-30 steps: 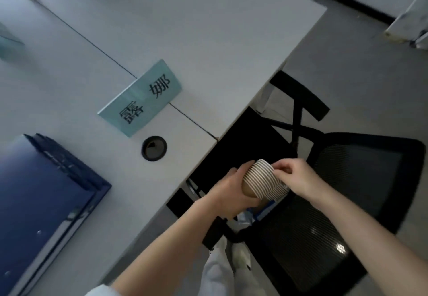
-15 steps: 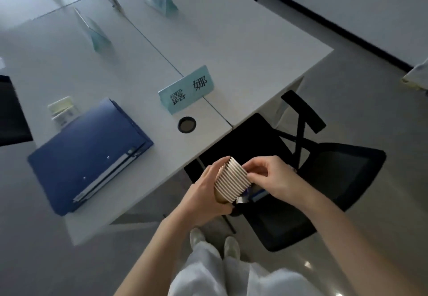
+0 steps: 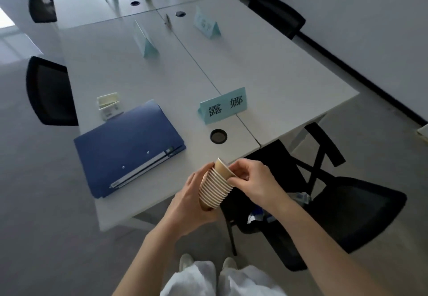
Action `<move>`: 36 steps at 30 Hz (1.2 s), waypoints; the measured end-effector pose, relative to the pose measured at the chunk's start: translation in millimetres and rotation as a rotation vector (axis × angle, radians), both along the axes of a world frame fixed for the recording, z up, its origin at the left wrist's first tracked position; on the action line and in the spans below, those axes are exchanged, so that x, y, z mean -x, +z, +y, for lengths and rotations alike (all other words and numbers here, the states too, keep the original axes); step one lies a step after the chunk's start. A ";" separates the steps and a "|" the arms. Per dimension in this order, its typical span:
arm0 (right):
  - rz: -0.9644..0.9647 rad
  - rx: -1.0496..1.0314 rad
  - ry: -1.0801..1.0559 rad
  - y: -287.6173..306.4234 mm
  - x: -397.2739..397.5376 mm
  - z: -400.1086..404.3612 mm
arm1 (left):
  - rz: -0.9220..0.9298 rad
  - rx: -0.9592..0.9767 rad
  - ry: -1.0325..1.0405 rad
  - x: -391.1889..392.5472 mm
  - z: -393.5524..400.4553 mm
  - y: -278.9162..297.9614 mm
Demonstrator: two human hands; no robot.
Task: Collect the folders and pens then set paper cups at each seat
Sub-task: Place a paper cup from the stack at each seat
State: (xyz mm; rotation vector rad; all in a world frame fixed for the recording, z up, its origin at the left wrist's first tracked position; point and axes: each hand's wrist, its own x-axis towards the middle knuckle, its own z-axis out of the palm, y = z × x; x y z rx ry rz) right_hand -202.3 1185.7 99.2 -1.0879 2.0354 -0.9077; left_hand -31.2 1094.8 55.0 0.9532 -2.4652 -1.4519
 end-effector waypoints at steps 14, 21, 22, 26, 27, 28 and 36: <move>0.104 -0.022 -0.347 -28.5 -4.8 -72.3 | 0.135 -0.225 0.311 -74.5 -92.1 -10.6; 0.457 -0.336 -0.208 -82.1 75.1 -108.8 | 0.178 -0.351 0.487 -42.7 -95.5 10.0; 0.483 -0.366 -0.191 -88.5 83.5 -110.3 | 0.186 -0.353 0.493 -36.9 -93.4 14.1; 0.597 -0.386 -0.118 -107.4 111.2 -115.1 | 0.194 -0.339 0.532 -16.6 -91.1 16.3; 0.614 -0.379 -0.100 -112.2 116.1 -117.6 | 0.195 -0.326 0.544 -13.2 -92.8 15.1; 0.626 -0.379 -0.081 -116.4 121.1 -118.9 | 0.198 -0.320 0.554 -8.9 -93.9 12.8; 0.702 -0.426 0.084 -123.9 125.4 -119.4 | 0.220 -0.294 0.596 -1.1 -94.7 7.0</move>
